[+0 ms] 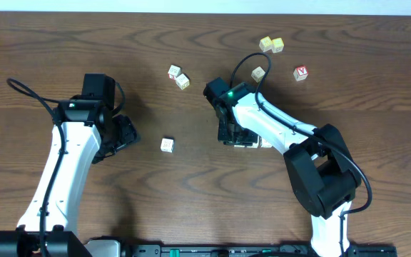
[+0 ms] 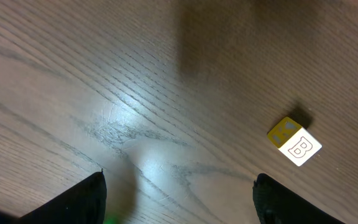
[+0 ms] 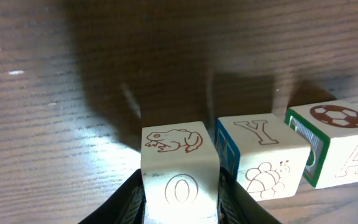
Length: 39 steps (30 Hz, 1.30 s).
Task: Lift 4 blocks
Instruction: 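Carry the O block and lower it beside the Y block, then open the right gripper and retract it to the upper right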
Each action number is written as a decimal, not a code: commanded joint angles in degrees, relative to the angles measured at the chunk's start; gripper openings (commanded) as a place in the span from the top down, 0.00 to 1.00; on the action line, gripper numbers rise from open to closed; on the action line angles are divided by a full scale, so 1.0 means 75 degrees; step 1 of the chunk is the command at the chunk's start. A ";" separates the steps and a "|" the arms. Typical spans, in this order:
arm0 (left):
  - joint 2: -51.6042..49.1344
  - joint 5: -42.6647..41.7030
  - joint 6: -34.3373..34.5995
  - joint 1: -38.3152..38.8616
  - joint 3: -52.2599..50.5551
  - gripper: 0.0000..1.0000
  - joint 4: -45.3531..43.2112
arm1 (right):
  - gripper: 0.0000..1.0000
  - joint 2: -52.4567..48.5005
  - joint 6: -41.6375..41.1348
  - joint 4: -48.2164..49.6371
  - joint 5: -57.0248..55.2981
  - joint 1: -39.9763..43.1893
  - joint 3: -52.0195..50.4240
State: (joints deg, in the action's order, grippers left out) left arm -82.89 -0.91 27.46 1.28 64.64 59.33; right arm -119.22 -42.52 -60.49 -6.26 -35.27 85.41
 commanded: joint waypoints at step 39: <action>-0.0009 0.0128 0.0122 -0.0017 0.0149 0.24 0.0015 | 0.55 0.0216 0.1515 -0.2334 0.0020 0.0612 0.2868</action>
State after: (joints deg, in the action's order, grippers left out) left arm -82.89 -0.91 27.46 1.28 64.64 59.31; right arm -119.17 -35.24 -74.35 -5.80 -34.13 101.45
